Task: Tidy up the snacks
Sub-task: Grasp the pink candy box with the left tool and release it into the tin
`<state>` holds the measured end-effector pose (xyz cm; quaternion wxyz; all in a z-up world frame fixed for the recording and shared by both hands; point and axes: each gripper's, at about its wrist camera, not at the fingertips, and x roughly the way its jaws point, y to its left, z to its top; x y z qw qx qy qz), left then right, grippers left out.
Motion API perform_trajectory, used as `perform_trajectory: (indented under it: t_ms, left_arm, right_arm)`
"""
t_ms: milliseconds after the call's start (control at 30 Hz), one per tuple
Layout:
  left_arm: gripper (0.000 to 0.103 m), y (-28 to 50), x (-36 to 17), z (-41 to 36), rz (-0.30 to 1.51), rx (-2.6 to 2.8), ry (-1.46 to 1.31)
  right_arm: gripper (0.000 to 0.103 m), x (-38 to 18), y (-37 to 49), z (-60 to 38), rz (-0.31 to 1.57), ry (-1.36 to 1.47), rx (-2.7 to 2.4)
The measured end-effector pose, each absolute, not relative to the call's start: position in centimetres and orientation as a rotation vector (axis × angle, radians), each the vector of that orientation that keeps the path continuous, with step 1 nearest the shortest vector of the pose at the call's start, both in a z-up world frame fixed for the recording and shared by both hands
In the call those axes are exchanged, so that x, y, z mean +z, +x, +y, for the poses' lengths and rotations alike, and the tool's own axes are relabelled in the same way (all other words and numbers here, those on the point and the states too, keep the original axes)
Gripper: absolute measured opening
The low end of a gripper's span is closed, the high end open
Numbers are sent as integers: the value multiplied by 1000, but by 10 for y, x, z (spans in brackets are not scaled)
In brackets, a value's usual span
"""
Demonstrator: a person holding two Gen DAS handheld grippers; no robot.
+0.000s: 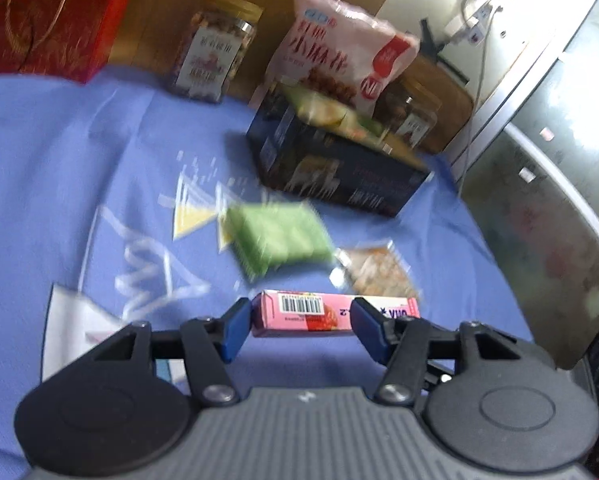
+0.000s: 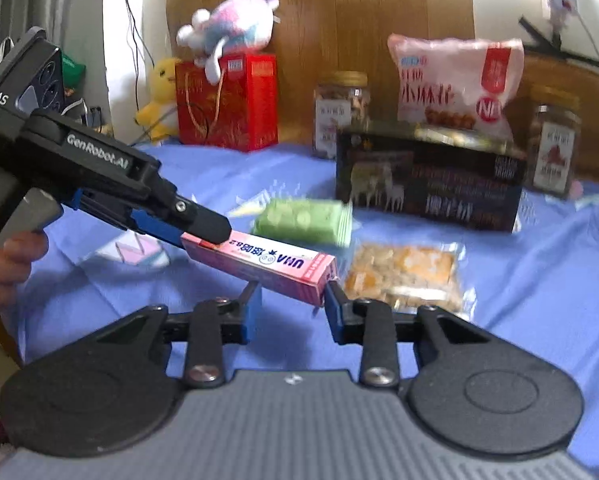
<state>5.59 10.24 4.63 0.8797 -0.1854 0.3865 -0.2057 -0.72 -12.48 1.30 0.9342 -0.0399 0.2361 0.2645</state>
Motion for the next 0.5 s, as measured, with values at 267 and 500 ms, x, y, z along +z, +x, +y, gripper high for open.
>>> perform_trajectory:
  t_ms: [267,500]
  left_arm:
    - [54,114,108,75,669,-467,-284]
    - [54,199,121,39,651,-513,-234]
  right_arm:
    - [36,44,40,-139,392,-47,490]
    - [36,66,98,-159,302,-56,380]
